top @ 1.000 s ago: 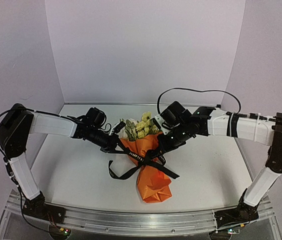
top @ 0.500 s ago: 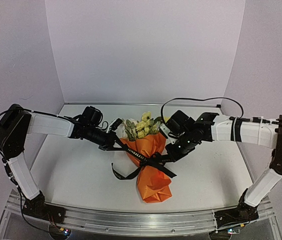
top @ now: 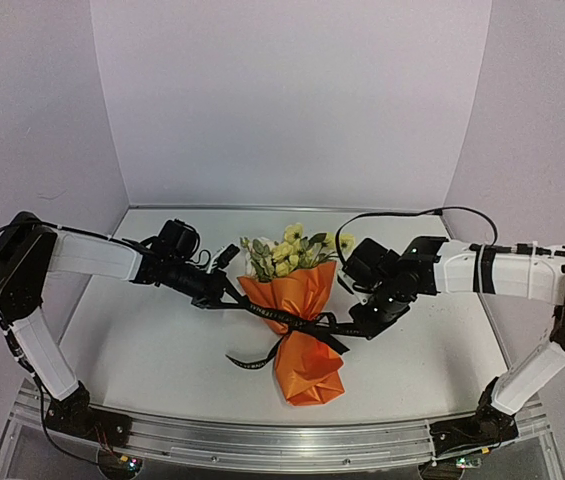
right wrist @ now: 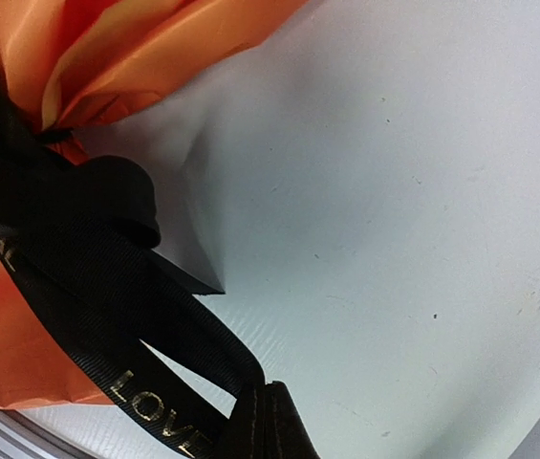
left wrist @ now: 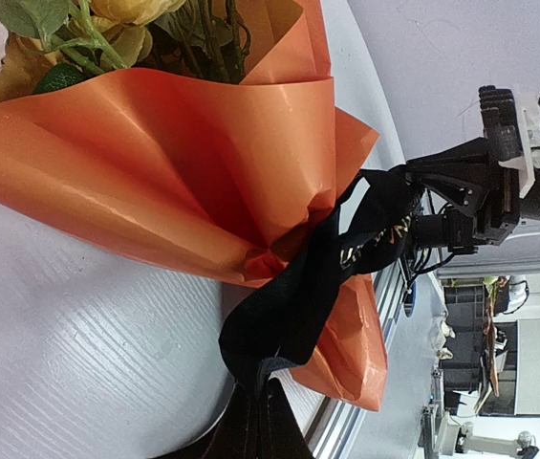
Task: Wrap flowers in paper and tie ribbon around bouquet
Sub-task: Cross the half-tied ribbon over the folded bouquet.
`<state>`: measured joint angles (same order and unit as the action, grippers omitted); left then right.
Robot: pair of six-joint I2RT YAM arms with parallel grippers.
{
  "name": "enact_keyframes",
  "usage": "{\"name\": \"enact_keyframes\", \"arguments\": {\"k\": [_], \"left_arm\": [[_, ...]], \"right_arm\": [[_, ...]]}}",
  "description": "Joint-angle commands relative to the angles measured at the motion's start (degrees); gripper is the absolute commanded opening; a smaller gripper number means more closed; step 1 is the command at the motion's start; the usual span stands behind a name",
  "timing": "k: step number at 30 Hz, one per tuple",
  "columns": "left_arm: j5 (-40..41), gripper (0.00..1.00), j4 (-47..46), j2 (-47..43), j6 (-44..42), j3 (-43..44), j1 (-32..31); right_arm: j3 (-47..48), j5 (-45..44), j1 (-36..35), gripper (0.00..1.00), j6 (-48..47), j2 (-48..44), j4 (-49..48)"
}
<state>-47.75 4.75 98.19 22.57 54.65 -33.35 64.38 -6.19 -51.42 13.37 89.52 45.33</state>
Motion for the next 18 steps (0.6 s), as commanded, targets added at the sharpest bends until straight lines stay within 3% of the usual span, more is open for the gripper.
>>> {"name": "enact_keyframes", "arguments": {"k": [1,12,18], "left_arm": [[0.4,0.0,-2.7,-3.2,0.4,-0.8,0.6],[1.7,0.02,-5.1,-3.7,2.7,-0.8,1.3],[1.9,0.35,-12.1,-2.3,9.2,-1.2,0.7]], "right_arm": [[3.5,-5.5,-0.8,0.0,-3.4,-0.2,6.7],[8.2,-0.7,-0.8,0.0,-7.2,5.0,5.2],[9.4,1.3,-1.6,0.0,-5.9,5.1,4.4]]}}
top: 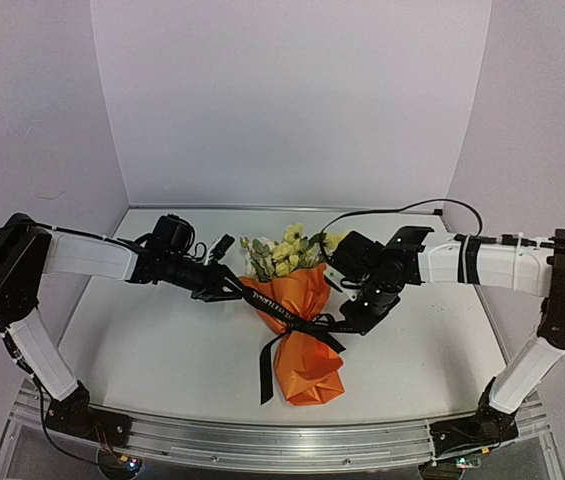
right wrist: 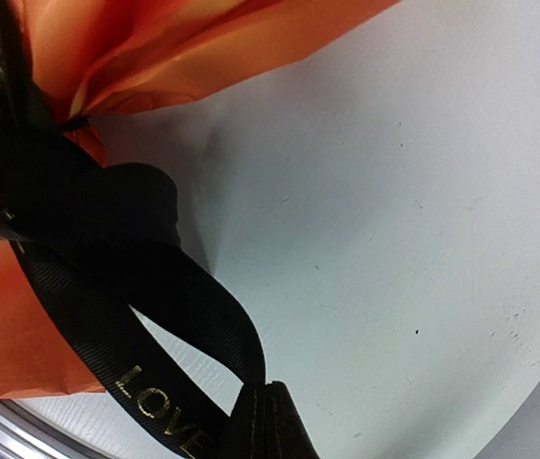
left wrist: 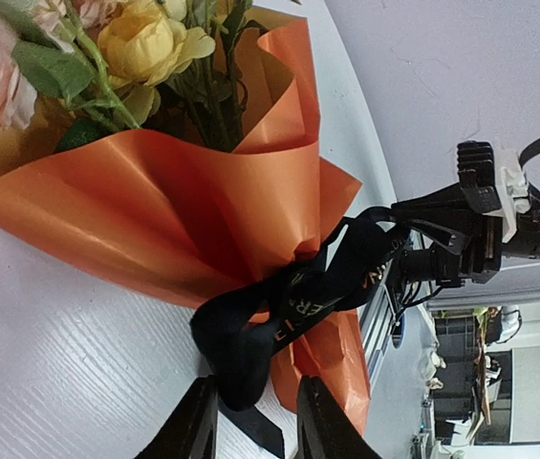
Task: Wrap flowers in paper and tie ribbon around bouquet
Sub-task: Cross the half-tied ribbon over the folded bouquet.
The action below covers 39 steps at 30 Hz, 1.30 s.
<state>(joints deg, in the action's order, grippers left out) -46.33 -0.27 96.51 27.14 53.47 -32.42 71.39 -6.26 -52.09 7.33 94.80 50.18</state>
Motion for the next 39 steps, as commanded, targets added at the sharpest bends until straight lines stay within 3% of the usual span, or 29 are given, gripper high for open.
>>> {"name": "enact_keyframes", "arguments": {"k": [1,6,12,17,29,39], "left_arm": [[1.1,0.38,-7.8,-1.1,5.6,-0.5,-0.5],[6.7,0.48,-10.2,-5.1,12.4,-3.6,-2.3],[16.7,0.52,-7.8,-11.3,20.0,-7.7,-4.3],[20.5,0.54,-7.3,-13.8,24.8,-8.5,-7.7],[25.8,0.54,-17.7,-7.5,40.8,-9.9,-11.2],[25.4,0.5,-21.9,-0.6,43.2,-6.1,-11.8]], "right_arm": [[2.3,1.5,-1.0,0.0,0.2,-0.3,-0.6],[1.0,1.9,-1.2,0.0,0.8,-0.9,-1.5],[-0.5,1.7,-1.2,0.0,1.5,-1.6,-2.6],[-1.6,1.9,-1.3,0.0,1.8,-2.1,-3.2],[-3.9,1.7,-1.4,0.0,2.4,-3.7,-4.3],[-4.0,1.7,-1.4,0.0,2.6,-3.3,-5.2]]}}
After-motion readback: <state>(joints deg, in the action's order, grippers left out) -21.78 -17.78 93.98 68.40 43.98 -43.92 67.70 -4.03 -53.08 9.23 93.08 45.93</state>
